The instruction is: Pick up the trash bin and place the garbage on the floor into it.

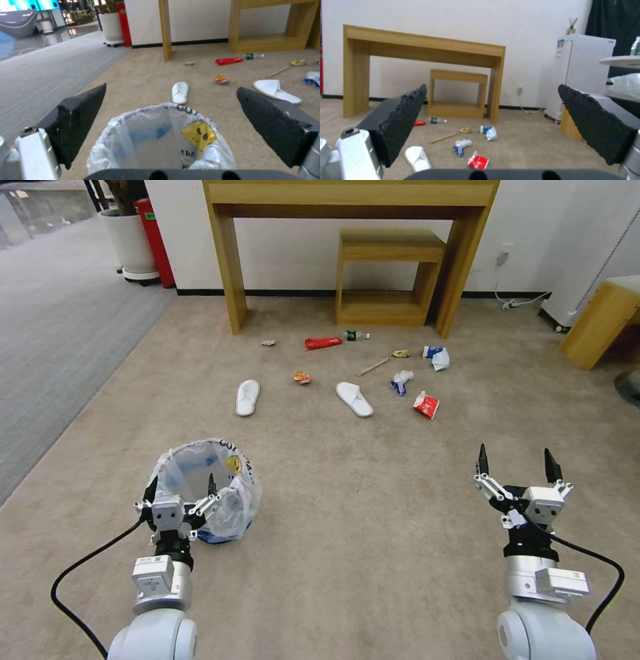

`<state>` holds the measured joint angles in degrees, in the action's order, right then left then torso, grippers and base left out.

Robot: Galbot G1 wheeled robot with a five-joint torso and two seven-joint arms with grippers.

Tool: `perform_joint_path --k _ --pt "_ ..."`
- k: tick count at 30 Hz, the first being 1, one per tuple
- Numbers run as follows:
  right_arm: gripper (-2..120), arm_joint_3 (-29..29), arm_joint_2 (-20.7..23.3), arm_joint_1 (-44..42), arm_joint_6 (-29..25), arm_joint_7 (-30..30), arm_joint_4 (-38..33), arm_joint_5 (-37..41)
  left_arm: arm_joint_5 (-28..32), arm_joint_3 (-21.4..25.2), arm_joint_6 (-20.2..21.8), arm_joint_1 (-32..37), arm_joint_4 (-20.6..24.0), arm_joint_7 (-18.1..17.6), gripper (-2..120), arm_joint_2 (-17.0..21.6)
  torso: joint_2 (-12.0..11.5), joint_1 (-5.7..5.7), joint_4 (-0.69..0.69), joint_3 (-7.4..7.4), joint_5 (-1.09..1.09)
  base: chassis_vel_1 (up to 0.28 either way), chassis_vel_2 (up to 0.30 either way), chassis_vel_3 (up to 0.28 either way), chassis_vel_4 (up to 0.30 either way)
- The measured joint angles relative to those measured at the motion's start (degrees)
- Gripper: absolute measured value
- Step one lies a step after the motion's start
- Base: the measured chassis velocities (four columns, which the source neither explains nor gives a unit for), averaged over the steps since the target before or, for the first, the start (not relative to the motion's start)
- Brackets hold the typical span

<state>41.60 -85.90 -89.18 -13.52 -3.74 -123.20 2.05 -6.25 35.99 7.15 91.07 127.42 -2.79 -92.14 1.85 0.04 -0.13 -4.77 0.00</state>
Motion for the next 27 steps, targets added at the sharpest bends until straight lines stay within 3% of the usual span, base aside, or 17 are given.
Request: perform_joint_path --k 27 --pt "100 -0.19 -0.34 0.01 -0.33 0.17 0.15 -0.08 -0.04 -0.03 -0.26 0.15 -0.03 0.00 100 0.00 0.00 0.00 0.00 0.00 0.00 -0.068 0.073 0.069 -0.073"
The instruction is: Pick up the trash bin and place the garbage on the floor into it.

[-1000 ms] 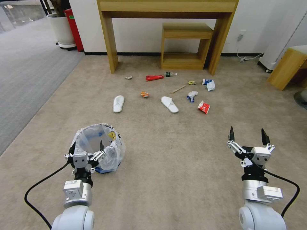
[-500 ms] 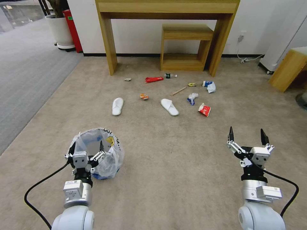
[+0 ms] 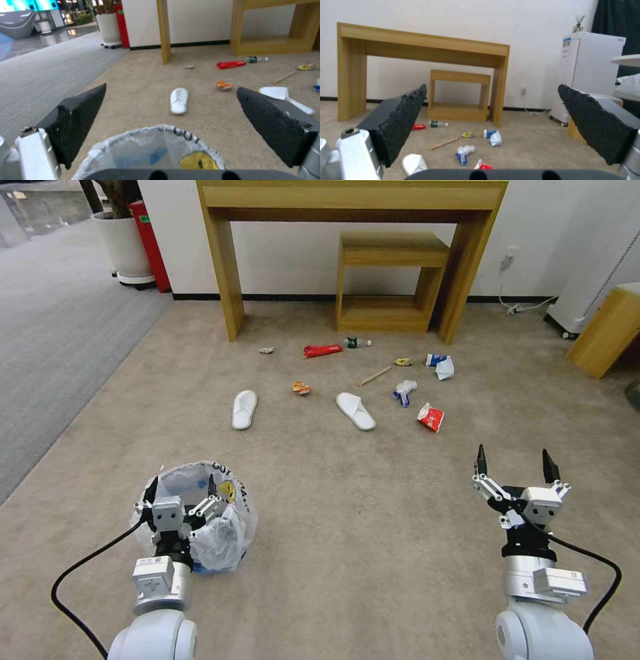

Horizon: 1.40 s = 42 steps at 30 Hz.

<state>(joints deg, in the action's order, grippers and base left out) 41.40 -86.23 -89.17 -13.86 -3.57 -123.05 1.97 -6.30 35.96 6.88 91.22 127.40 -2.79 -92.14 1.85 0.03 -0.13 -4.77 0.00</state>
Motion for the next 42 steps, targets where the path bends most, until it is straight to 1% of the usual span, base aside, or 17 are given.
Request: perform_joint_path --k 20,26,34,42 --pt "100 -0.18 -0.31 0.07 -0.28 0.18 -0.08 -0.08 0.03 0.05 -0.05 0.20 0.47 0.00 100 0.00 0.00 0.00 0.00 0.00 0.00 -0.070 0.065 0.071 -0.066" --pt "100 -0.75 -0.34 0.10 -0.17 -0.98 -0.18 0.32 0.03 -0.01 -0.05 0.07 0.17 0.00 100 0.00 -0.01 0.00 0.00 -0.01 0.00 -0.078 0.091 0.104 -0.080" --pt "100 -1.28 -0.32 0.87 0.18 -2.65 -0.32 0.55 0.14 0.08 -0.05 -0.02 0.11 0.00 100 0.00 0.00 0.00 0.00 0.01 0.00 -0.013 0.012 0.005 -0.011" --pt "100 -0.91 -0.06 1.30 0.31 -2.71 -0.26 0.37 0.03 -0.02 -0.06 0.09 0.07 -0.01 100 0.00 0.00 0.00 0.00 0.00 0.00 0.000 0.000 0.000 0.000"
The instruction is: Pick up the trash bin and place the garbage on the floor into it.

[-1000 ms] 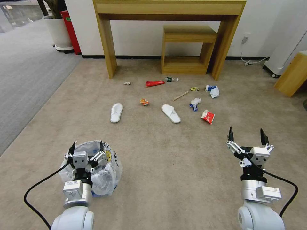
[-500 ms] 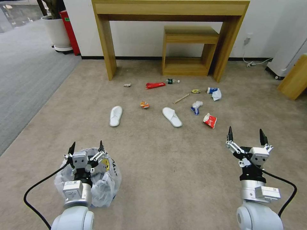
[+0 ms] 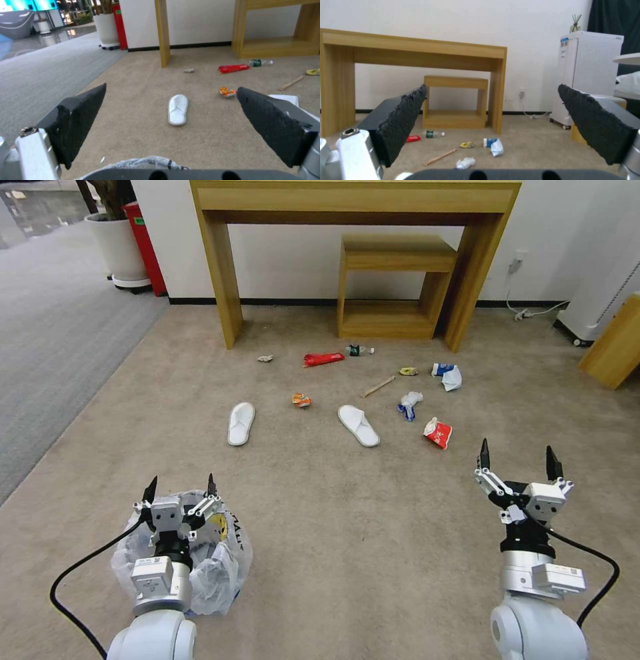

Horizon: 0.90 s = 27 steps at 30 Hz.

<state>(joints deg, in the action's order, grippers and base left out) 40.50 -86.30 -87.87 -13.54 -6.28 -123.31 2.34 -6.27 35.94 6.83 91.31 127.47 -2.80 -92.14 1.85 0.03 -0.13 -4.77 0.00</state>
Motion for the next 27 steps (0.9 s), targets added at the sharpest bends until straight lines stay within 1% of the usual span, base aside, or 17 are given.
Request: perform_joint_path --k 11,14,19,27 --pt "100 -0.02 0.08 -0.04 0.12 0.02 0.06 -0.30 -0.27 -0.09 0.00 0.22 0.19 0.00 100 0.00 0.00 0.00 0.00 0.00 0.00 0.000 0.000 0.000 0.000" --pt "100 -0.01 0.14 -0.03 0.12 0.05 0.06 -0.32 -0.30 -0.11 0.00 0.25 0.20 0.00 100 0.00 0.00 0.00 0.00 0.00 0.01 0.071 0.071 -0.071 -0.048" --pt "100 0.10 0.19 0.00 -0.10 0.15 0.35 -0.38 -0.40 -0.15 -0.16 0.33 0.20 -0.01 100 0.00 0.00 0.00 0.00 0.00 0.00 0.141 0.142 -0.141 -0.146" --pt "100 0.18 0.16 0.11 -0.89 0.46 1.02 -0.45 -0.49 -0.08 -0.40 0.35 -0.17 -0.06 100 0.00 0.00 0.00 0.01 0.00 0.00 0.194 0.193 -0.183 -0.191"
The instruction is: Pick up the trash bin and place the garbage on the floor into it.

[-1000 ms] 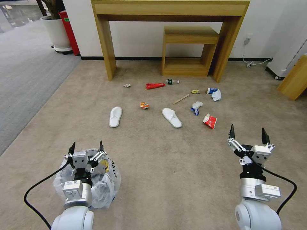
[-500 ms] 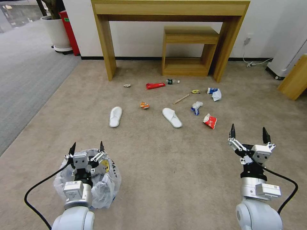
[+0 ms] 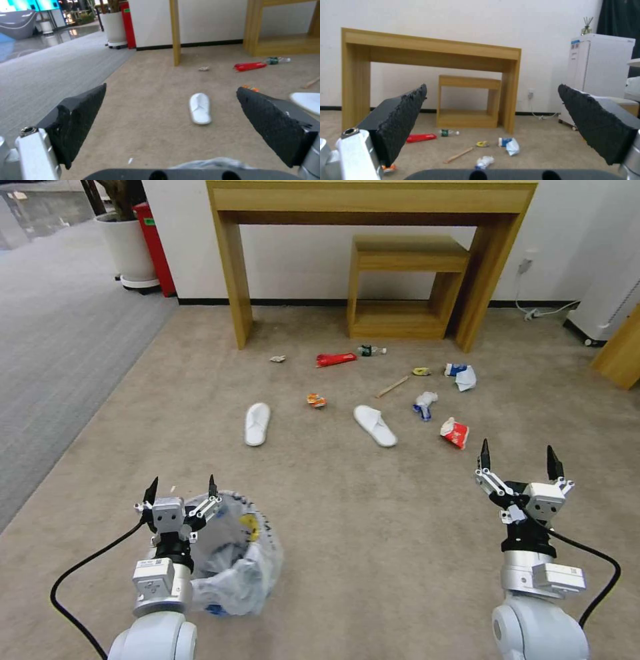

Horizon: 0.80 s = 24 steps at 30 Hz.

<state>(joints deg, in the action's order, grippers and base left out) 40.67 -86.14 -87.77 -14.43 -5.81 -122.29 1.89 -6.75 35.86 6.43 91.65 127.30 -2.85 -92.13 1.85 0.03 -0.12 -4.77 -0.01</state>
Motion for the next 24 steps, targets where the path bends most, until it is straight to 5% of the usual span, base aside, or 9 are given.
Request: perform_joint_path --k 24 --pt "100 0.03 -0.37 0.57 -1.27 1.32 1.50 -0.16 0.20 0.05 -0.03 -0.51 -1.08 -0.05 100 0.00 0.00 0.00 -0.01 0.00 0.01 0.025 0.019 -0.024 -0.027"
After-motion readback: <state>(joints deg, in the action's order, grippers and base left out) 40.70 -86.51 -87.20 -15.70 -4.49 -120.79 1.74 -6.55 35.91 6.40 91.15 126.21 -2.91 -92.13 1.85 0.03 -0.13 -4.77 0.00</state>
